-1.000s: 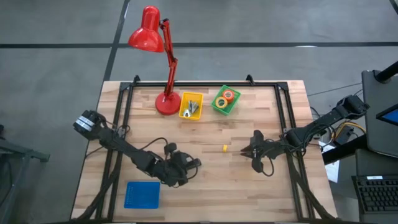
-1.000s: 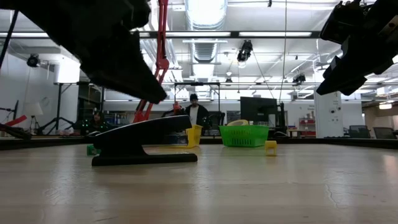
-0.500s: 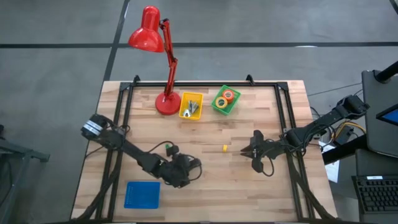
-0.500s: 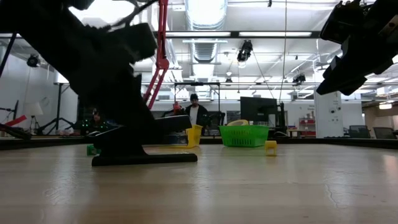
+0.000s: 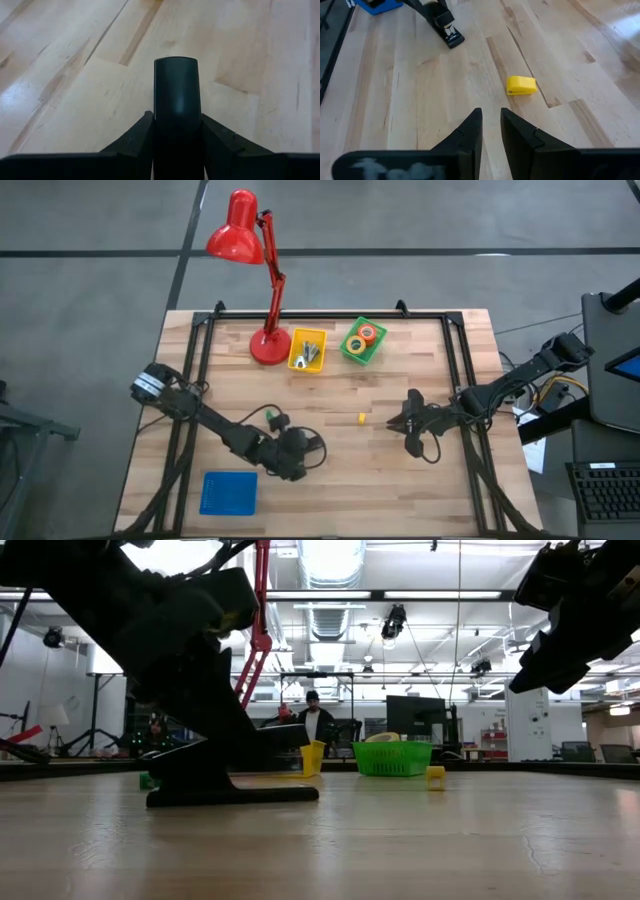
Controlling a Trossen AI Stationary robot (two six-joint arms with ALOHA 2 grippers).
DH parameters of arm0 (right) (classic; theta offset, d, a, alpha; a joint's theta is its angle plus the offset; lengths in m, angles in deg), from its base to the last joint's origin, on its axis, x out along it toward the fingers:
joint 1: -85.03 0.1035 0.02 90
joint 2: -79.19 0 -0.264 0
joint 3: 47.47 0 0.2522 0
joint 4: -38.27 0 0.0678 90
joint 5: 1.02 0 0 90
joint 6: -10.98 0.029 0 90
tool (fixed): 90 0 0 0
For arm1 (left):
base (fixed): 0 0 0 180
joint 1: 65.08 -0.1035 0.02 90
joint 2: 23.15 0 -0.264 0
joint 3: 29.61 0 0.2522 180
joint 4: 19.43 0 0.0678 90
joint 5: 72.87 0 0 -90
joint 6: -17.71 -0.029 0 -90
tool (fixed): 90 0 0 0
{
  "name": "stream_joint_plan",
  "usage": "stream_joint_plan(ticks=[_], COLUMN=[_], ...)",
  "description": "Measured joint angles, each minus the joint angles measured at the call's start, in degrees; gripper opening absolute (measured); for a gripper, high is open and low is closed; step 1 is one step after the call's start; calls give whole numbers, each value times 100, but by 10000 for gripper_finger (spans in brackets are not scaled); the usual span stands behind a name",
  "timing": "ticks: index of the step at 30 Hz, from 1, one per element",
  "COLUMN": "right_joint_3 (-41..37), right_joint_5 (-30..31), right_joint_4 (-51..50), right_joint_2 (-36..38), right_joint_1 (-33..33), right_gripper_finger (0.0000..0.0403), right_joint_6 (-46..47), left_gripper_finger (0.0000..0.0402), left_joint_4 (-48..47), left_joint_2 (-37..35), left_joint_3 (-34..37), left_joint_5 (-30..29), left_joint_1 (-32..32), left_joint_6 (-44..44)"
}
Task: Pick and place Stapler, Stapler remover, tape
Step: Put the large black stapler into the blue bin
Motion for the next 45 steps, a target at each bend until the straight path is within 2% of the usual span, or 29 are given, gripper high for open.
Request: stream_joint_plan(ticks=[6,10,14,23,33,45], right_joint_3=[-63,-102,-156,-301,-285,-264], right_joint_5=[0,2,3,4,4,15], right_joint_4=[-2,0,27,202,311,861], right_joint_2=[0,0,0,0,0,0], right_joint_1=[0,0,0,-2,-2,-20], right_gripper_finger=[72,72,66,57,66,54], right_joint_6=[14,15,15,121,122,-1], left_gripper_finger=[126,140,126,125,128,127], left_joint_4=[-11,-59,-481,-1570,-3410,-4521], left_joint_2=[-20,-181,-405,-1102,-1742,-2069], left_joint_3=[-61,-231,-476,-826,-986,-979], left_joint_5=[231,710,1201,2497,2530,2570], left_joint_1=[-8,-3,13,327,1151,2043], left_joint_6=[-67,-159,-72,729,2169,3710])
